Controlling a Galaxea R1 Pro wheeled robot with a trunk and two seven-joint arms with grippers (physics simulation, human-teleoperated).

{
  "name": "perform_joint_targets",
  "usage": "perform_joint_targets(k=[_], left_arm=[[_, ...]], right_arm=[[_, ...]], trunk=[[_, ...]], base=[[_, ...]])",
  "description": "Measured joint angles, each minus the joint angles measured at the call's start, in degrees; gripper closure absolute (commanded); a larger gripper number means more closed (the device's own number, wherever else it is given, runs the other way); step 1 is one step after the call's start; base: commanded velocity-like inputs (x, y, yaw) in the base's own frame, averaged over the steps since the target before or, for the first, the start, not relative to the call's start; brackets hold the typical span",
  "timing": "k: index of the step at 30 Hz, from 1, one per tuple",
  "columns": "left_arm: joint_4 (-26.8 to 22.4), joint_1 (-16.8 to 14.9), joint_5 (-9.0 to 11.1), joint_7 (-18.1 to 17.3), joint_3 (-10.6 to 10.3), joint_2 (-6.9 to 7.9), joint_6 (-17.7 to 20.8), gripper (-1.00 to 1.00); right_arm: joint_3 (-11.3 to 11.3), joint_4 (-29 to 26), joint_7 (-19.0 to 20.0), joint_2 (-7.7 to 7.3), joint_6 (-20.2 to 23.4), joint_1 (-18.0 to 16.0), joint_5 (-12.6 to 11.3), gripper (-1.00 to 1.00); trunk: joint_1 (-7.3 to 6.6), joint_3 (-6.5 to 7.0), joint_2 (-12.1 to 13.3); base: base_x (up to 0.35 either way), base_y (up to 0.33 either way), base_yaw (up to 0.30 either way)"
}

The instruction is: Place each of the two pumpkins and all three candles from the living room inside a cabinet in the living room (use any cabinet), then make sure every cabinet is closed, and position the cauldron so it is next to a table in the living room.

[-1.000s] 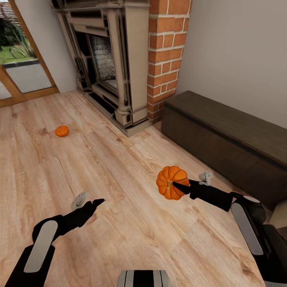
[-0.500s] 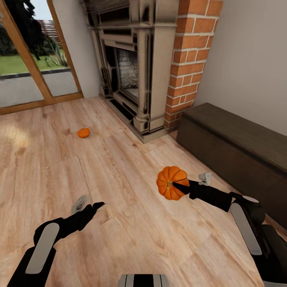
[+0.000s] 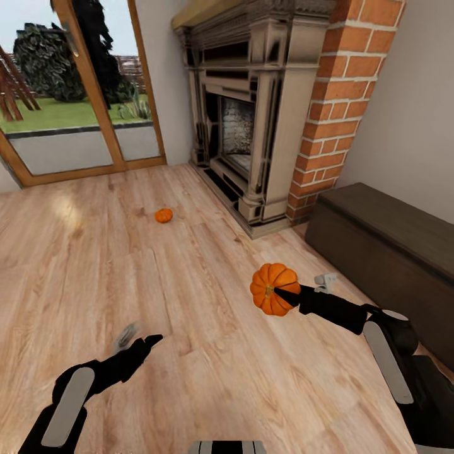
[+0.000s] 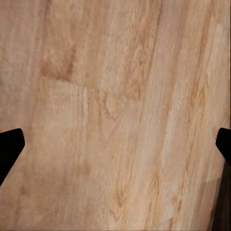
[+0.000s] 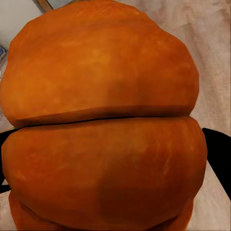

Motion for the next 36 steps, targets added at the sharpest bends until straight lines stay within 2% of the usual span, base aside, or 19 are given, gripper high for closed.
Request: perform_joint_targets(k=[1,2,3,5,6,8,11,18,22,24,28,36], left_arm=[[-0.2,0.5,-0.2,-0.7,0.1,0.06,-0.2,-1.00],[-1.2,2.3,-0.6,-3.0,0.8,0.89,-0.8,-1.00],[-1.9,3.8,-0.7,-4.6,1.5,1.68,-1.4,-1.00],[-2.5,5.6,-0.7,-6.0,2.1,2.22,-2.5,-1.00],[-2.8,7.4,-0.9,-7.2,2.4,2.56,-4.2,-1.00],[-3.1,9.7,-1.0,-8.2,2.5,2.85,-7.9,-1.00],[-3.2,12.0,-2.0,-9.1,2.3,2.98,-12.2,-1.00],[-2.2,13.1,-3.8,-9.4,2.0,2.45,-14.6,-1.00],[-1.9,13.2,-4.0,-9.4,2.0,2.41,-14.8,-1.00],[-1.8,13.2,-4.0,-9.4,2.0,2.42,-14.9,-1.00],[-1.8,13.2,-4.0,-9.4,2.0,2.40,-15.0,-1.00],[-1.7,13.2,-4.1,-9.4,2.0,2.39,-15.1,-1.00]], right_arm=[[0.0,0.0,-0.1,0.01,0.1,0.0,0.0,1.00],[0.6,0.0,-0.3,0.20,0.3,0.0,-0.1,1.00],[2.1,0.0,-0.8,0.73,0.5,0.0,0.0,1.00],[4.3,0.0,-2.3,1.64,0.5,0.0,0.2,1.00],[6.4,0.0,-5.1,2.47,0.5,0.0,1.1,1.00],[8.7,0.0,-9.8,3.25,0.6,0.0,1.3,1.00],[10.3,0.0,-13.8,3.68,0.7,0.0,1.4,1.00],[11.1,0.0,-15.8,4.00,0.3,0.0,1.6,1.00],[11.5,0.0,-15.7,4.05,0.5,0.0,1.4,1.00],[12.9,0.0,-15.7,3.91,0.7,0.0,1.1,1.00],[13.8,0.0,-15.6,3.77,0.6,0.0,1.2,1.00],[13.7,-0.1,-15.6,3.49,0.2,0.1,1.2,1.00]], trunk=[[-0.03,0.22,0.0],[-0.05,0.44,0.0],[-0.07,0.66,0.0],[-0.13,1.10,0.1],[-0.15,1.32,0.1],[-0.20,1.77,0.1],[-0.28,2.44,0.1],[-0.46,3.99,0.2],[-0.57,4.87,0.3],[-0.62,5.28,0.3],[-0.72,6.09,0.4],[-0.93,7.76,0.5]], base=[[0.000,0.000,0.287],[0.000,0.000,0.287],[0.000,0.000,0.287],[0.000,0.000,0.287],[0.000,0.000,0.287],[0.000,0.000,0.287],[0.000,0.000,0.287],[0.000,0.000,0.287],[0.000,0.000,0.287],[0.000,0.000,0.287],[0.000,0.000,0.287],[0.000,0.000,0.183]])
